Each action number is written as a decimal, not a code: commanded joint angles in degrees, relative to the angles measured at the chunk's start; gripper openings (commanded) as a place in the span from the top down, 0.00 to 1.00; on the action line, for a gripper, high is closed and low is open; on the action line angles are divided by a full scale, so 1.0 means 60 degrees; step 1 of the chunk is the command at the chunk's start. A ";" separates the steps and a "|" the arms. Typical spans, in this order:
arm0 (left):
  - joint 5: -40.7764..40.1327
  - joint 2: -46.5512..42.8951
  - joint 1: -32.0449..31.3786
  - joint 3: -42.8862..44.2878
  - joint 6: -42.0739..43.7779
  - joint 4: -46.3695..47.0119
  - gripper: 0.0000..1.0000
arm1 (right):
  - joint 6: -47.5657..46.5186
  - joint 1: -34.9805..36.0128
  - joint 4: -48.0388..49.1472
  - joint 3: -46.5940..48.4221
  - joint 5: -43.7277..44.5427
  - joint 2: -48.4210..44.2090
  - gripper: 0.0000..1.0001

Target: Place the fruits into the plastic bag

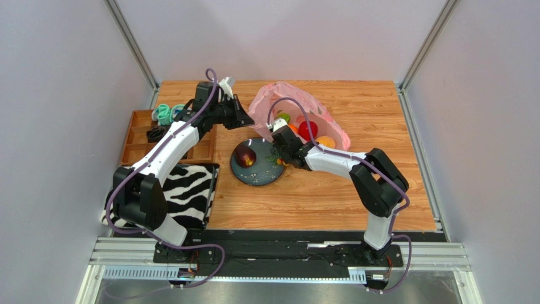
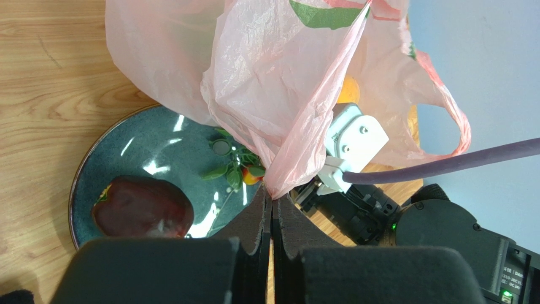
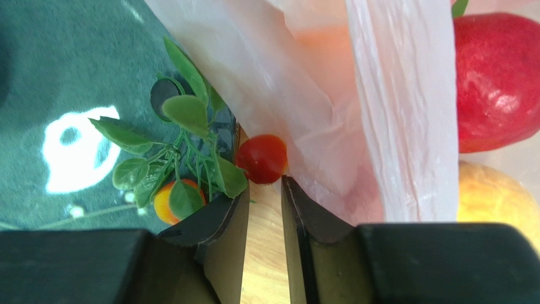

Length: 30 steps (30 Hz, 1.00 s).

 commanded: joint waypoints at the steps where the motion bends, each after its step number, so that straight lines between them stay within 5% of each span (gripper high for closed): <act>1: 0.0138 -0.0187 0.0041 0.0236 0.0005 0.0251 1.00 | -0.0187 -0.0055 -0.0031 -0.0067 -0.0650 -0.0856 0.68; 10: -0.0155 -0.0392 0.0085 0.0208 0.0180 -0.0027 1.00 | -0.0510 -0.0055 0.0013 0.0065 -0.2014 -0.1136 0.62; 16: -0.0213 -0.0465 0.0099 0.0164 0.0224 -0.0203 1.00 | -0.0685 -0.0070 -0.0163 0.0123 -0.2747 -0.0858 0.50; 30: -0.0185 -0.0451 0.0099 0.0046 0.0180 -0.0204 1.00 | -0.1096 -0.0143 -0.0339 0.0387 -0.1927 -0.0066 0.49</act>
